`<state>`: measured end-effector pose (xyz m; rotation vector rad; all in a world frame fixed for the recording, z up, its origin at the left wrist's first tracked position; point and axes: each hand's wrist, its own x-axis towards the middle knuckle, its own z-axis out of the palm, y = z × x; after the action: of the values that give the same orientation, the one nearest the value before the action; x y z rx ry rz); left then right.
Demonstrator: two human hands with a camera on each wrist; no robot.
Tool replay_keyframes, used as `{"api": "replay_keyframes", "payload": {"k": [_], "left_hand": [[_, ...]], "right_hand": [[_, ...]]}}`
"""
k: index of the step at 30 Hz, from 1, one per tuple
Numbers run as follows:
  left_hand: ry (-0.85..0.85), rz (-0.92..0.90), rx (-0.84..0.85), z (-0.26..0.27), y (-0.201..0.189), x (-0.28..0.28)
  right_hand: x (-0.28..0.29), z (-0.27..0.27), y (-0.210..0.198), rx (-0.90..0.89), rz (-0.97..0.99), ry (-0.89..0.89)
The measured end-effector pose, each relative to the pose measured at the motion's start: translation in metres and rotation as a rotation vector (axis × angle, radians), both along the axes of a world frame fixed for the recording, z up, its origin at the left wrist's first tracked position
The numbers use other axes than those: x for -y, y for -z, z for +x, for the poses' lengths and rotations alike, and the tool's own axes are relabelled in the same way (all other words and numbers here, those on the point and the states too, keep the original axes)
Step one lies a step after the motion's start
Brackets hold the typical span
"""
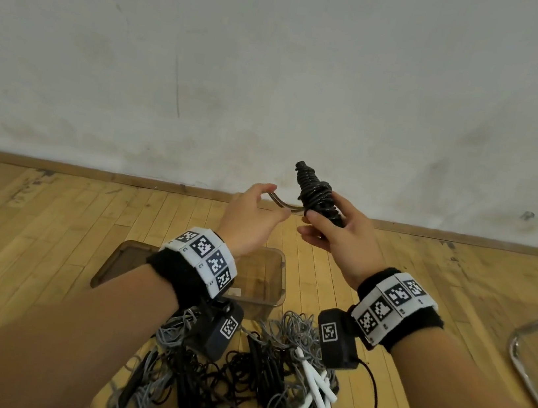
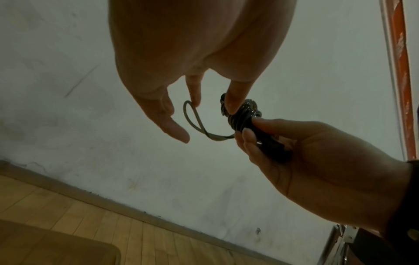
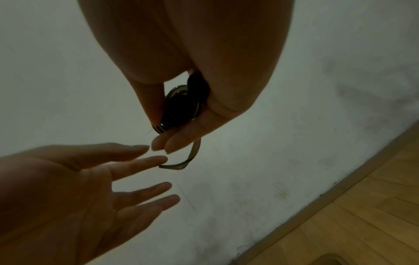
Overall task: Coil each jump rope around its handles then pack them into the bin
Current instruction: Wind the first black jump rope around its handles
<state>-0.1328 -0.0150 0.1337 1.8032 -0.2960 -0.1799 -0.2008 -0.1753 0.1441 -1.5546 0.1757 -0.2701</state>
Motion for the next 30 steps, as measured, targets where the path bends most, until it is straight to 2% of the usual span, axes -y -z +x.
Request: {"api": "replay_keyframes", "payload": {"k": [3, 6, 11, 14, 18, 24, 27, 30], "left_hand": [[0.015, -0.133, -0.063, 0.002, 0.002, 0.000], [-0.022, -0.251, -0.043, 0.007, 0.002, -0.001], [-0.041, -0.242, 0.006, 0.015, 0.005, -0.002], [-0.027, -0.252, 0.033, 0.011, 0.004, -0.002], [0.048, -0.175, 0.095, -0.001, 0.000, 0.005], [0.035, -0.087, 0.185, -0.005, 0.002, 0.010], [0.020, -0.072, 0.226, -0.008, 0.001, 0.011], [0.001, -0.072, 0.233, -0.007, 0.001, 0.009]], "right_hand": [[-0.003, -0.001, -0.001, -0.012, 0.062, -0.047], [-0.003, 0.001, 0.001, -0.028, 0.108, -0.051], [0.000, 0.002, 0.002, -0.043, 0.165, -0.065], [0.002, 0.004, 0.006, -0.054, 0.134, -0.002], [0.001, 0.006, 0.011, -0.074, 0.012, 0.087], [-0.002, 0.009, 0.015, -0.057, -0.272, 0.181], [-0.004, 0.008, 0.018, -0.059, -0.459, 0.163], [-0.007, 0.007, 0.017, -0.063, -0.466, 0.080]]}}
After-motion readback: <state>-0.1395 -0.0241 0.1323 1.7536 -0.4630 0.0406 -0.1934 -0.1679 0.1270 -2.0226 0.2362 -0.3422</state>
